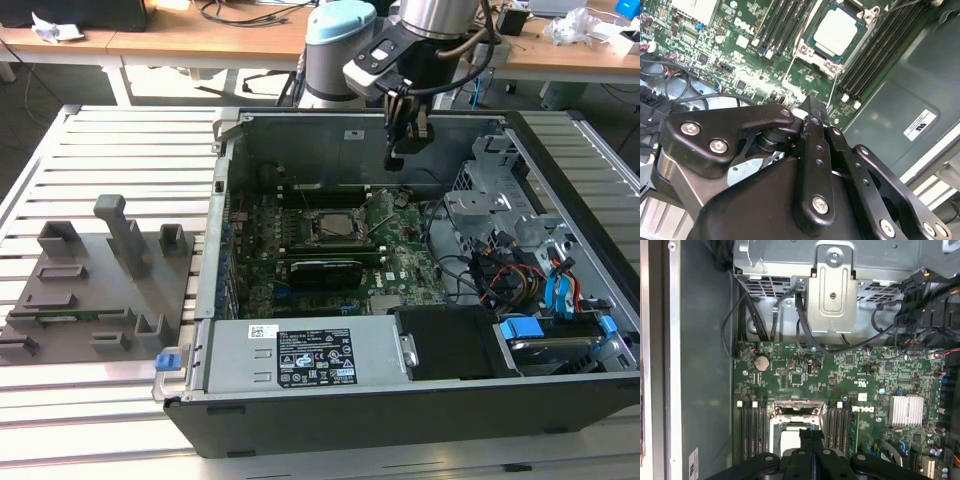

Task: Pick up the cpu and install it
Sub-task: 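Close the cpu cover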

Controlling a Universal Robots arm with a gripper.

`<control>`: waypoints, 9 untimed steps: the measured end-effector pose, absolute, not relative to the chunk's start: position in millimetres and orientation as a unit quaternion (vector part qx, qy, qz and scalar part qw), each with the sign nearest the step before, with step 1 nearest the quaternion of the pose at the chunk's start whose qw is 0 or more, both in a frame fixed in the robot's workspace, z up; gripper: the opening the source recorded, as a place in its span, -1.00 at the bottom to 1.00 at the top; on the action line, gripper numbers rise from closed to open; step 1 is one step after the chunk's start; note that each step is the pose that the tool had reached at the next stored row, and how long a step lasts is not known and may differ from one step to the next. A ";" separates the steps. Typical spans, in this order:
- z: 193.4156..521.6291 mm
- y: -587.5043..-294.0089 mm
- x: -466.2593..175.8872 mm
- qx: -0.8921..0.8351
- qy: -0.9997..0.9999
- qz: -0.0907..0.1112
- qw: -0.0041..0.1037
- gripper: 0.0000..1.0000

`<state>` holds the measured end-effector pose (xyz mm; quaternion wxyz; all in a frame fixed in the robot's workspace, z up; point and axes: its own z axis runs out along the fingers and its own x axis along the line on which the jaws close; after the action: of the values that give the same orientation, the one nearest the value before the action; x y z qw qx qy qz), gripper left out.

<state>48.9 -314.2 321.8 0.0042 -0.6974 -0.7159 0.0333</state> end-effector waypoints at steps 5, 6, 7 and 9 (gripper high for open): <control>316.1 -314.2 56.8 -0.697 -0.716 0.033 0.004 -0.79; 314.8 -314.2 57.9 -0.697 -0.716 0.033 0.004 -0.79; 313.6 -314.2 59.1 -0.697 -0.716 0.033 0.004 -0.79; 310.7 -314.2 62.3 -0.697 -0.716 0.033 0.004 -0.79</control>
<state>62.3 -314.2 310.7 0.0042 -0.6975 -0.7158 0.0333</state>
